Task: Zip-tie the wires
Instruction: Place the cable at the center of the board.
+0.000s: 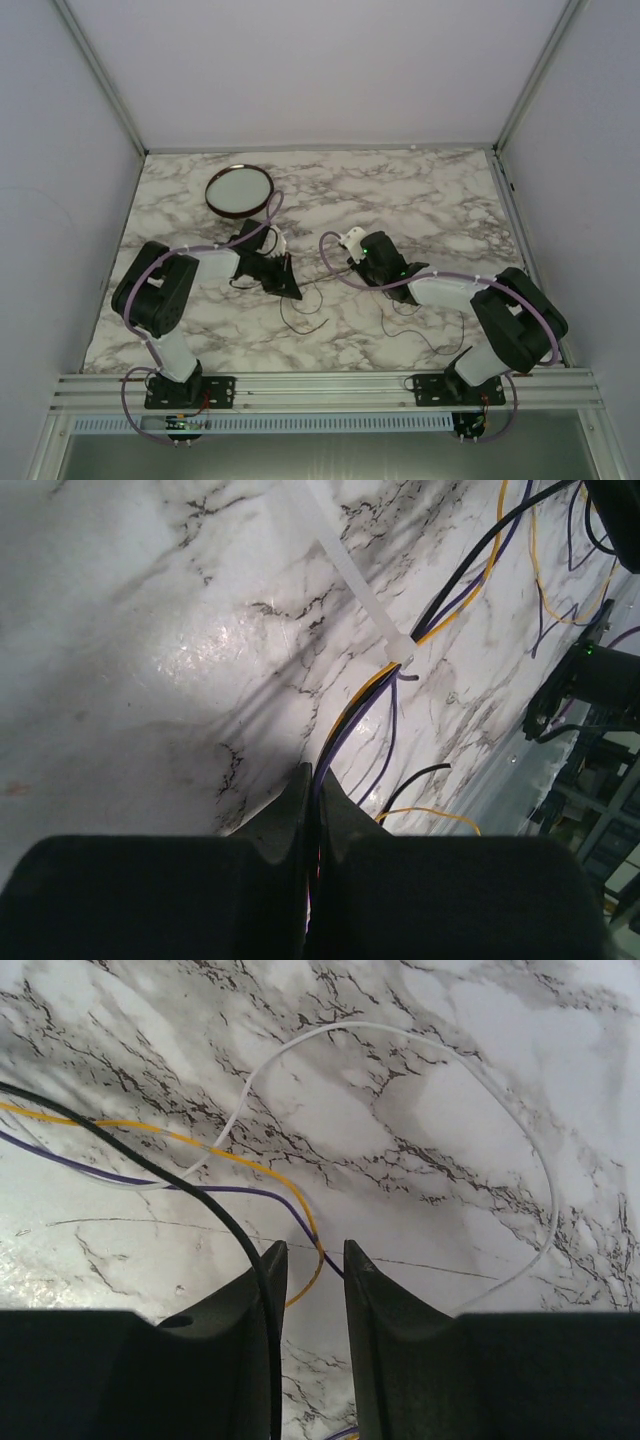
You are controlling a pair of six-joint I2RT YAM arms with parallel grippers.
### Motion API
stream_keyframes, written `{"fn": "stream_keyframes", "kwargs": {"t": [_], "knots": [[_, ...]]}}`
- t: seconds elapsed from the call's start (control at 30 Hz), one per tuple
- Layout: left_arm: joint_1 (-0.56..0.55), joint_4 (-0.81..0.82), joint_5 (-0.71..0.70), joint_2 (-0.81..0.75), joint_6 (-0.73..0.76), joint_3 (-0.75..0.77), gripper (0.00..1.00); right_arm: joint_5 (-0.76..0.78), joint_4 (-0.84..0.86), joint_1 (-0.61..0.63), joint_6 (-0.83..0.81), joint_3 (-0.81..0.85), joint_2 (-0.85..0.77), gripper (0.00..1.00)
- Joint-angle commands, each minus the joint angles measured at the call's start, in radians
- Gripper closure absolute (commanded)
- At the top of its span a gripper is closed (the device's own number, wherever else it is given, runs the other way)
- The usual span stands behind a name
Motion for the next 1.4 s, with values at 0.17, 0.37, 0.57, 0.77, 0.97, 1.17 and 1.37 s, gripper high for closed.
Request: {"fn": "stream_keyframes", "kwargs": {"t": [0.17,0.37,0.57,0.77,0.97,1.17,1.37], "knots": [[0.006,-0.035,-0.049,0.042,0.041,0.037,0.85,-0.088,-0.021,-0.025,0.008,0.051,-0.004,0.62],[0.007,-0.077,-0.081,0.036,0.071,0.064,0.73,-0.195,-0.073,-0.041,0.025,0.073,-0.067,0.48],[0.016,-0.118,-0.118,0.031,0.101,0.07,0.66,-0.276,-0.128,-0.064,0.05,0.079,-0.157,0.33],[0.035,-0.128,-0.114,-0.014,0.109,0.06,0.44,-0.325,-0.106,-0.133,0.106,0.065,-0.281,0.27],[0.064,-0.141,-0.103,-0.076,0.118,0.062,0.28,-0.278,-0.011,-0.237,0.196,0.032,-0.399,0.18],[0.131,-0.128,-0.127,-0.203,0.126,0.065,0.02,-0.185,0.042,-0.37,0.253,0.009,-0.454,0.11],[0.218,-0.034,-0.21,-0.394,0.113,0.045,0.0,-0.092,0.111,-0.544,0.341,-0.056,-0.453,0.05]]}}
